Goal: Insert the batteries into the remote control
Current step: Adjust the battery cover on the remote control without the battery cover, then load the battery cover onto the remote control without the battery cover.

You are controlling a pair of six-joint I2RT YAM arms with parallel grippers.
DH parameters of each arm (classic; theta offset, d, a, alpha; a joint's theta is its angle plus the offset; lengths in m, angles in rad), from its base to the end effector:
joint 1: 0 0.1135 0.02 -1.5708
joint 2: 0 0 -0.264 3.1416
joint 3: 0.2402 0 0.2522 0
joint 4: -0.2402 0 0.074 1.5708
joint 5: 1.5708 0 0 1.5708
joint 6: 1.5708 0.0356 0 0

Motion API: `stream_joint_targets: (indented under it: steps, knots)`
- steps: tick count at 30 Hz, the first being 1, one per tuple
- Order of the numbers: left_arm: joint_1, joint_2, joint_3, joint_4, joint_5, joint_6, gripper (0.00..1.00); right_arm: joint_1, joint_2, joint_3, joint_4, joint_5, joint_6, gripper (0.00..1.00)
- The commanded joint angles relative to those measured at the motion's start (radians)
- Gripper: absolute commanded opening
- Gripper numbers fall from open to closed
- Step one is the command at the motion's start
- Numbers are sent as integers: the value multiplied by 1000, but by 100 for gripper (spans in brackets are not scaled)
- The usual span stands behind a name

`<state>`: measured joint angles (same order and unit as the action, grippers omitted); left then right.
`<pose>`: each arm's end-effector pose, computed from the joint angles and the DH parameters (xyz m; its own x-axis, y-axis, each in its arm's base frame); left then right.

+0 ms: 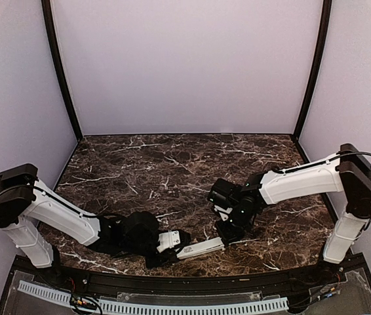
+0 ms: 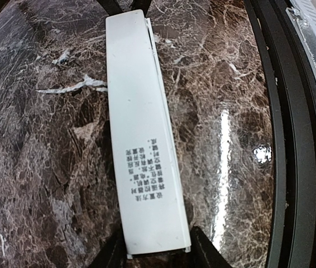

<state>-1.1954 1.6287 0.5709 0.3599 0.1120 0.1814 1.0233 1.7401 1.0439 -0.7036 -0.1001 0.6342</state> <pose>0.1032 -0.2727 0.1228 -0.0593 0.6394 -0.7666 0.9828 0.1721 0.0676 0.1581 0.2661 0.1548 -0.9219 -0.3795 -0.0787 -0.3875 0.9041 0.1802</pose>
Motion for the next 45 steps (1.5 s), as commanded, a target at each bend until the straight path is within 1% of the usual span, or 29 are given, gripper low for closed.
stream_joint_targets:
  steps: [1,3,4,9,11,13,16,19,23,26,30,33,37,45]
  knots:
    - [-4,8,-20,-27,-6,16,41,16,-4,10,-11,4,5,0]
    - [-4,7,-19,-25,0,16,45,22,-8,14,-11,5,7,0]
    - [-4,5,-18,-24,5,14,50,25,-9,18,-13,6,7,0]
    - [-4,-18,5,-12,43,6,65,22,-19,20,-60,49,-5,0]
    - [-4,-22,20,-7,70,6,69,16,-33,14,-79,67,-17,0]
    - [-4,-17,40,-6,89,5,71,4,-52,1,-96,82,-29,0]
    - [-4,19,72,-4,112,7,72,-24,-105,-23,-108,92,-44,0]
    - [-6,59,123,-5,104,7,72,-67,-166,-48,-109,86,-53,2]
    - [-6,97,178,-3,77,19,72,-107,-234,-72,-77,40,-80,10]
    - [-8,134,231,-25,78,39,71,-119,-254,-77,-61,15,-100,14]
    - [-13,204,288,-61,73,67,70,-124,-253,-67,-59,7,-115,16]
    - [-16,229,312,-69,67,86,67,-124,-252,-69,-49,-8,-123,16]
    - [-16,255,341,-76,48,99,62,-125,-253,-74,-39,-25,-129,16]
    - [-19,271,350,-83,38,101,43,-124,-254,-83,-21,-49,-134,16]
